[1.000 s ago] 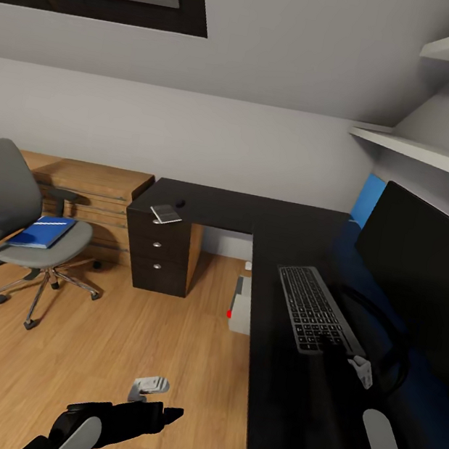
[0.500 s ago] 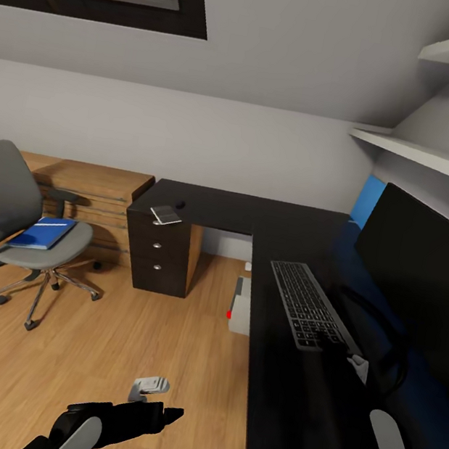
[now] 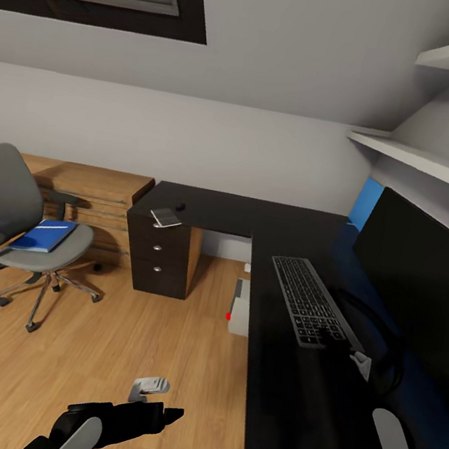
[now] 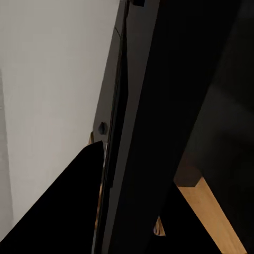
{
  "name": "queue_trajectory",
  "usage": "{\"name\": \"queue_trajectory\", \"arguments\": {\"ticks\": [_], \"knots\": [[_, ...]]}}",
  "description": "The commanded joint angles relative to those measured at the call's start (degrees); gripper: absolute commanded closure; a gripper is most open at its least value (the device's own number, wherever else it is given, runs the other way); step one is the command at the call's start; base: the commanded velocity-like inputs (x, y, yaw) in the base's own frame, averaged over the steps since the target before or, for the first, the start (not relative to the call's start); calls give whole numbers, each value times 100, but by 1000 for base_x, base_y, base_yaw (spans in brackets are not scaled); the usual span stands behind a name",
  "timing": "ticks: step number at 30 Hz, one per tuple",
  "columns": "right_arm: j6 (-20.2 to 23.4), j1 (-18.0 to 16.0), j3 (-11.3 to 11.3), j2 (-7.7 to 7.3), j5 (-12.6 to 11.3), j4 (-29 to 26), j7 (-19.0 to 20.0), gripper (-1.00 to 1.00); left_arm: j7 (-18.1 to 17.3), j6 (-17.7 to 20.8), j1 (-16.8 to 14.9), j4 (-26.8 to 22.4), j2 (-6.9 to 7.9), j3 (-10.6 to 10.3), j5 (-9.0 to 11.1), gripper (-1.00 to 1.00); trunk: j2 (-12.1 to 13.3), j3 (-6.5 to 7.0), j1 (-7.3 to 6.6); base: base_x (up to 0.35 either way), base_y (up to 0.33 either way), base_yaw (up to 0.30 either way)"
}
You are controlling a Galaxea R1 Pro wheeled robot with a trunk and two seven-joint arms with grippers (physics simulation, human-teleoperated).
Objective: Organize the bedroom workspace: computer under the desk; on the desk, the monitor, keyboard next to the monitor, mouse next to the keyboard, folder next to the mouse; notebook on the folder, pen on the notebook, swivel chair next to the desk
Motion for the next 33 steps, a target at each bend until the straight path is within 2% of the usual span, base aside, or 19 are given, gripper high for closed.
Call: {"name": "queue_trajectory", "arguments": {"ticks": [1, 6, 33], "knots": [[31, 3, -9, -18, -23, -9, -4, 100, 45, 12, -5, -7, 5, -10, 57, -100, -2, -6, 0, 0, 0, 0], [11, 169, -2, -187, -25, -147, -10, 100, 38, 12, -5, -7, 5, -30, 55, -100, -2, -6, 0, 0, 0, 0], [13, 205, 9, -199, -11, -210, -24, 100, 36, 12, -5, -7, 5, -33, 65, -100, -2, -6, 0, 0, 0, 0]]}}
